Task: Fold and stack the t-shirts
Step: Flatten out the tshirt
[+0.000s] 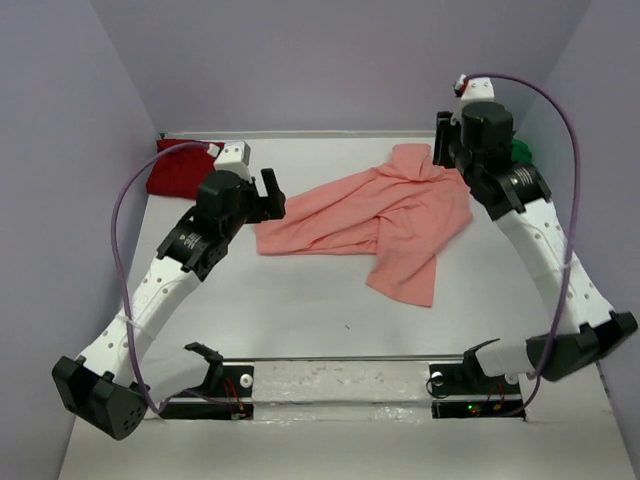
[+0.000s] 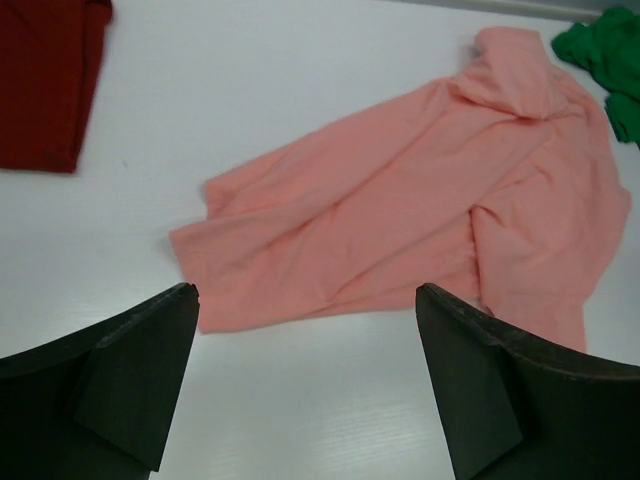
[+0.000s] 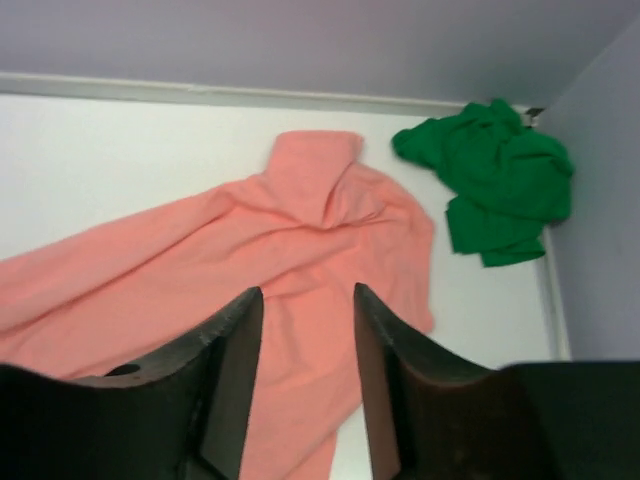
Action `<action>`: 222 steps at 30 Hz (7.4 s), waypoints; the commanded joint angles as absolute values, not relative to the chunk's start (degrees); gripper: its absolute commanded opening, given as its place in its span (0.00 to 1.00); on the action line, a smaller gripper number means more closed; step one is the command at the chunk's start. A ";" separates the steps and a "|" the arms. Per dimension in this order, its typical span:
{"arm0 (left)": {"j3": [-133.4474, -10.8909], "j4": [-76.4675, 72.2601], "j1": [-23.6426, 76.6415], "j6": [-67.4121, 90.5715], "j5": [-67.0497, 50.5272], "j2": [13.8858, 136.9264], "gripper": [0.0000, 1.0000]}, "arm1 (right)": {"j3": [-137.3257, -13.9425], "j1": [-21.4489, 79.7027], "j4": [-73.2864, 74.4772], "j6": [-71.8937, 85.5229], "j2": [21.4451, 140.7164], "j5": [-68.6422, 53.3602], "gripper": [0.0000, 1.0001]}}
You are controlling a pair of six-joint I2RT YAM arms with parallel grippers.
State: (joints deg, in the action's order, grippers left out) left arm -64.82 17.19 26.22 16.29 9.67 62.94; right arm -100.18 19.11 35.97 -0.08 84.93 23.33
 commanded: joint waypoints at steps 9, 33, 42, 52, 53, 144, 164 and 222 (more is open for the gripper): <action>-52.66 14.25 38.58 35.32 3.25 68.89 0.00 | -72.43 28.83 38.75 15.46 66.10 14.60 0.00; -70.75 14.85 38.15 33.05 7.39 106.43 0.00 | -71.46 33.31 46.05 16.52 57.83 15.38 0.00; -75.50 14.68 33.14 31.29 4.93 112.41 0.00 | -71.63 33.84 47.11 16.79 58.71 16.61 0.00; -77.70 14.77 31.03 30.15 4.13 112.77 0.00 | -71.11 34.37 46.50 16.61 61.87 16.70 0.00; -77.09 14.59 31.20 30.23 4.48 111.89 0.00 | -70.58 34.89 46.23 16.61 62.31 16.53 0.00; -61.26 11.16 19.34 37.88 13.97 99.14 0.41 | -66.09 37.62 43.51 16.17 63.72 10.37 0.00; -61.61 10.55 19.25 38.32 14.59 101.87 0.18 | -65.30 38.14 43.50 16.17 64.07 9.76 0.00; -80.90 19.68 21.80 36.57 24.79 105.36 0.00 | -65.13 39.20 42.36 16.35 67.15 8.97 0.00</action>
State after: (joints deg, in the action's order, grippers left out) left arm -69.45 19.00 23.31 38.04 23.07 98.91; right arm -64.64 38.72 44.29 16.10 68.16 8.56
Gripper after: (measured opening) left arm 0.014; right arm 0.010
